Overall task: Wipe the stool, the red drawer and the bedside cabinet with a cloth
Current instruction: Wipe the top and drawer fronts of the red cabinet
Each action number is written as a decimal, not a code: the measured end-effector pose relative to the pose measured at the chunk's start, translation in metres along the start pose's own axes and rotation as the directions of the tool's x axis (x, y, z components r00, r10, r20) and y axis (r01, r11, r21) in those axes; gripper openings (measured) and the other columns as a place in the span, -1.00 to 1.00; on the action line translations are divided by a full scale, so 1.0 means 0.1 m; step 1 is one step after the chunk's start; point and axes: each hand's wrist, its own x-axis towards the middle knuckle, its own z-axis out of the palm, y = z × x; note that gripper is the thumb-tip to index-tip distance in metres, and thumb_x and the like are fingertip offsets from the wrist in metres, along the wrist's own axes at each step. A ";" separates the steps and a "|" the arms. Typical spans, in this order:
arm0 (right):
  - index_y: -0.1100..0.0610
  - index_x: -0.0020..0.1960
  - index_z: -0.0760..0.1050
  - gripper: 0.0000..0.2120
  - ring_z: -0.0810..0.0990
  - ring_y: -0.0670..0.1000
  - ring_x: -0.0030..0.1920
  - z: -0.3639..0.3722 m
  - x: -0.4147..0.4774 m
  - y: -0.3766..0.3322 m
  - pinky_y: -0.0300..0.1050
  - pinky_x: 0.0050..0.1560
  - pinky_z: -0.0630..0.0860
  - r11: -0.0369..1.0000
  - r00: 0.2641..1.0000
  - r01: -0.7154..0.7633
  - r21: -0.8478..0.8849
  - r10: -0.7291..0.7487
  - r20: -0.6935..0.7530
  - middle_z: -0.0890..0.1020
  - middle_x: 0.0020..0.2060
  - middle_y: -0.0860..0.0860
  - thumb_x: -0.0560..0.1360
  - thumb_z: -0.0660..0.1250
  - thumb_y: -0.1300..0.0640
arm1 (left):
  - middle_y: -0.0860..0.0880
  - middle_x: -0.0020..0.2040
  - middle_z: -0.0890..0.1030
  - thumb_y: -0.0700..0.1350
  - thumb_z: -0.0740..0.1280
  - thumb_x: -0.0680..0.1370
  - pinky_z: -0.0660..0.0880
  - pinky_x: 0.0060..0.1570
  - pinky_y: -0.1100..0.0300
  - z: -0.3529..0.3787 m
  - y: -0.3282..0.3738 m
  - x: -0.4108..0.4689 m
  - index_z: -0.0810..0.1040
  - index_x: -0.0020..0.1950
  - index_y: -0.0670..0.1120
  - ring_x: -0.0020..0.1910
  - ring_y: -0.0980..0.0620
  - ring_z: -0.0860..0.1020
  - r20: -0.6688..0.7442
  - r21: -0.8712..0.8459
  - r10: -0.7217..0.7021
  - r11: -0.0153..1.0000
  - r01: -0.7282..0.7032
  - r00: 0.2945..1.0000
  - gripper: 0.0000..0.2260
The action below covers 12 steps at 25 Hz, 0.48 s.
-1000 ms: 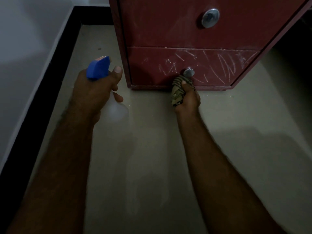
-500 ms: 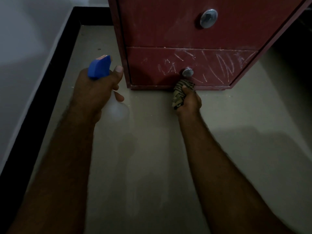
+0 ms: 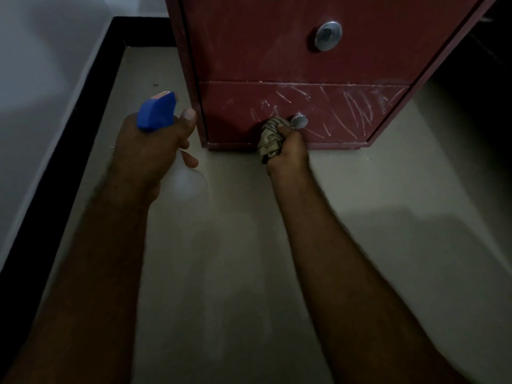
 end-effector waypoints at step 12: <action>0.10 -0.21 0.49 -0.75 0.49 -0.14 -0.58 0.29 -0.06 -0.23 -0.30 -0.60 0.39 0.763 0.975 -0.210 0.611 0.207 0.076 0.51 -0.37 -0.05 0.64 0.26 0.24 | -0.08 -0.06 0.59 0.08 0.39 0.59 0.56 0.18 -0.27 -0.01 0.02 -0.02 0.45 -0.03 0.20 -0.18 -0.16 0.66 0.015 -0.011 0.004 1.000 -0.004 1.000 -0.88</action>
